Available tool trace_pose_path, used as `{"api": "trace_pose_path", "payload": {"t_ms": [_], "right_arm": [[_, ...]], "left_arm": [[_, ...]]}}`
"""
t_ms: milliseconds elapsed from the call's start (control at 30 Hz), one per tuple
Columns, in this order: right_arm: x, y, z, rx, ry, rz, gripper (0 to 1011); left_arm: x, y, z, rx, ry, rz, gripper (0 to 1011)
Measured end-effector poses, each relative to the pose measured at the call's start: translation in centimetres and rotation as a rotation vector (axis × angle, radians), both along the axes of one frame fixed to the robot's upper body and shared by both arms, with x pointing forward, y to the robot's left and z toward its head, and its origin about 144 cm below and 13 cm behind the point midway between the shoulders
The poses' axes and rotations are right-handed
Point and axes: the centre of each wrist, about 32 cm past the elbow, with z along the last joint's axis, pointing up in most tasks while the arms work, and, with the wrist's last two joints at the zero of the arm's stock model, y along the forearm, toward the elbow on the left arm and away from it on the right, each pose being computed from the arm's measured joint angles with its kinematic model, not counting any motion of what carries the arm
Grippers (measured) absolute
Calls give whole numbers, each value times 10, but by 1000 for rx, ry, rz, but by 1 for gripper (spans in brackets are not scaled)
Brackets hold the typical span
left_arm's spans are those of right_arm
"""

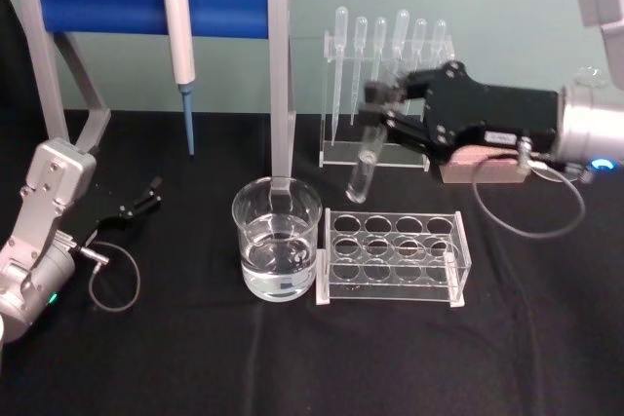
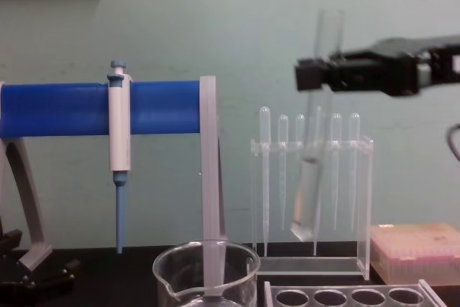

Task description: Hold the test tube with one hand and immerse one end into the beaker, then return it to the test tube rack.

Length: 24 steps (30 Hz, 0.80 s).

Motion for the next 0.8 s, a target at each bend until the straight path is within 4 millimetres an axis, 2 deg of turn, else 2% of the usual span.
{"api": "trace_pose_path", "payload": {"t_ms": [333, 533, 800], "right_arm": [[-10, -19, -26, -15, 39, -26, 239], [-8, -20, -41, -15, 58, -34, 239], [-5, -18, -51, -18, 78, -42, 238]], "left_arm": [[0, 0, 0, 0, 0, 0, 1000], [0, 0, 0, 0, 0, 0, 1000], [0, 0, 0, 0, 0, 0, 1000]]}}
